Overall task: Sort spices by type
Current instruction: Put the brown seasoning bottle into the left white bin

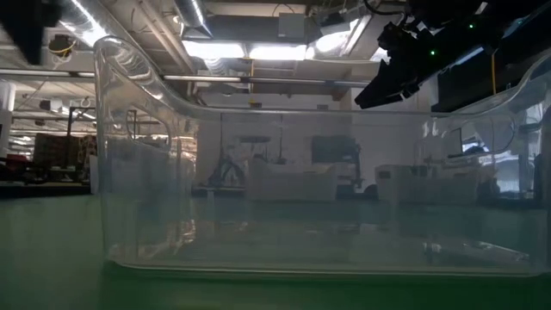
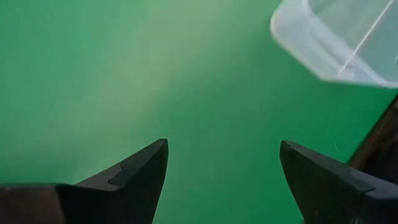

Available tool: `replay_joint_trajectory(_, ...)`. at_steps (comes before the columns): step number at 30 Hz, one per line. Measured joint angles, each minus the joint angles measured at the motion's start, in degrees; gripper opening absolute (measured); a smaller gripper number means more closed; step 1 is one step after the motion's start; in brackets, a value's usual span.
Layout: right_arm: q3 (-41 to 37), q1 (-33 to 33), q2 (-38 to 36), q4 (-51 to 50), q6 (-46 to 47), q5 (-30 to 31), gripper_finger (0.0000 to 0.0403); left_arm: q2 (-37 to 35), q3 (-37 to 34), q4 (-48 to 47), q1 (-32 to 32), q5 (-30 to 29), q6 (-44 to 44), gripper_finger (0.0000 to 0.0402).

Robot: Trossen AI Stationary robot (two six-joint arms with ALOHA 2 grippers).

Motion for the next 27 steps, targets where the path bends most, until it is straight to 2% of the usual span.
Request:
replay_joint_trajectory(3, 0.00, 0.00, 0.00, 0.00, -0.02, 0.00, 0.0331, 0.16, 0.00, -1.31, -2.00, 1.68, -5.57, 0.0292)
replay_joint_trajectory(8, 0.00, 0.00, 0.00, 0.02, -0.04, 0.00, 0.0331, 2.09, -1.22, -1.89, -3.61, 3.05, -10.09, 0.0292)
replay_joint_trajectory(16, 0.00, 0.00, 0.00, -0.15, -0.26, 0.00, 0.0331, 7.37, -2.49, -0.90, -6.85, 13.79, -16.24, 0.0292)
replay_joint_trajectory(22, 0.00, 0.00, 0.00, -0.37, -1.53, 0.00, 0.0331, 10.18, -2.49, 3.64, -11.54, 18.44, -25.95, 0.0292)
replay_joint_trajectory(27, 0.00, -0.04, 0.00, -0.11, -1.74, 0.04, 0.0331, 11.74, -2.49, 6.66, -14.11, 28.42, -37.17, 0.0292)
